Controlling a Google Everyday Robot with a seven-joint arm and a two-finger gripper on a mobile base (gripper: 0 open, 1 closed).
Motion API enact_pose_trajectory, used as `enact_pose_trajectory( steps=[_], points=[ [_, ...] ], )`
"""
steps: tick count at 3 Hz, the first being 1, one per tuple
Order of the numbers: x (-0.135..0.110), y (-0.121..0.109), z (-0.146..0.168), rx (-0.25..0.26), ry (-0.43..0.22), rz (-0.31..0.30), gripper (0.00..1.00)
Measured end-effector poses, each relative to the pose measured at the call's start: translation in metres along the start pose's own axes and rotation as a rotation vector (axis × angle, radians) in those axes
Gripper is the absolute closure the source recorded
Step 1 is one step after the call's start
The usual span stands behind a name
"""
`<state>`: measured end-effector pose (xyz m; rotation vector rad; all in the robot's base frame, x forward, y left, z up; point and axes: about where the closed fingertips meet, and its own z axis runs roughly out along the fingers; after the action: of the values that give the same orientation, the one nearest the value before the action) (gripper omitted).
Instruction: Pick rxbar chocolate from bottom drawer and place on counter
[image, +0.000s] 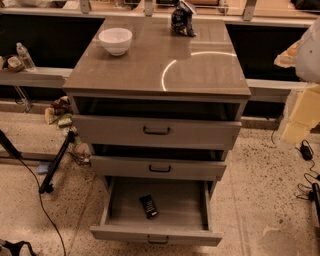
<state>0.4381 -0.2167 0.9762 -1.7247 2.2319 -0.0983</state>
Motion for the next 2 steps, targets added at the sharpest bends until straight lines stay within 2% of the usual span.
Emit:
enact_pose_trajectory(
  steps=[1, 2],
  points=[
    [0.0, 0.0, 0.0, 0.0, 0.0, 0.0, 0.0],
    [-0.004, -0.001, 0.011, 0.005, -0.035, 0.017, 0.0]
  ],
)
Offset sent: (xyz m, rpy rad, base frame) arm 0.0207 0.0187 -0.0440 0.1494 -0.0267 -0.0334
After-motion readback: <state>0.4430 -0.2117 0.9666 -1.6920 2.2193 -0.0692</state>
